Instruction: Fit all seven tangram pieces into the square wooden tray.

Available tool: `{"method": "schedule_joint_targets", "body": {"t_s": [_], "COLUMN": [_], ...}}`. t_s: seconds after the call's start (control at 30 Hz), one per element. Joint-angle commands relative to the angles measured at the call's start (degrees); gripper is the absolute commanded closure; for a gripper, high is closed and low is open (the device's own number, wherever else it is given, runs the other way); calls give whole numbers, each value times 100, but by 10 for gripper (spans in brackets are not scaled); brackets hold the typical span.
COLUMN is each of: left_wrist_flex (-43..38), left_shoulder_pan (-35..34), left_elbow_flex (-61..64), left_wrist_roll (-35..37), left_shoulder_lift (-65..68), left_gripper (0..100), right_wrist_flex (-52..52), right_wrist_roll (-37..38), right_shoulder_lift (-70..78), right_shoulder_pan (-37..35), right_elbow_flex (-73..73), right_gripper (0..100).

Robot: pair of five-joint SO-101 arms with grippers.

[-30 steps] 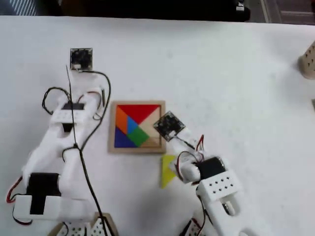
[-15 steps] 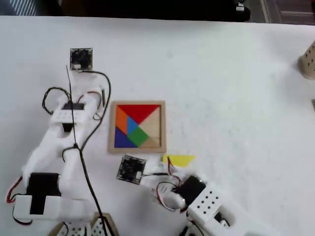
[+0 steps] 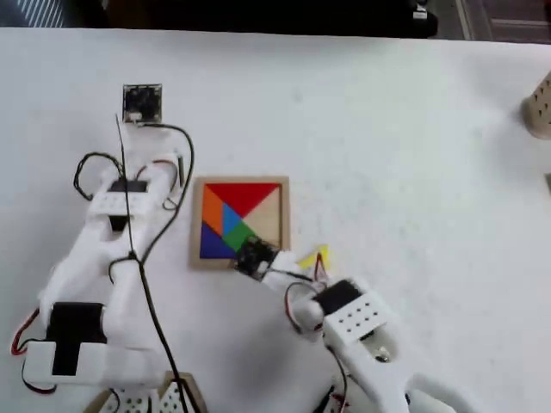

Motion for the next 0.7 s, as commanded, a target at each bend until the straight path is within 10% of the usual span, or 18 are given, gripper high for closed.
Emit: {"method": "schedule_joint_targets", "body": {"t_s": [0.0,0.27,0.67], "left_wrist_flex": [-105,-105,-105], "left_shoulder_pan": [-66,-66,-40], "left_elbow_flex": [-299,-290,-237], "left_wrist_roll": [-18,-18,-18], "left_shoulder_lift": [-40,-40,-40], "left_gripper": [976,976,976], "right_wrist_flex": [101,-198,1420], "right_wrist_roll": [123,554,273], "right_shoulder_lift": [101,101,154], "right_shoulder_pan": [734,2105,1763], "right_elbow_flex": [-290,-308,-1890], "right_gripper": [981,981,857]}}
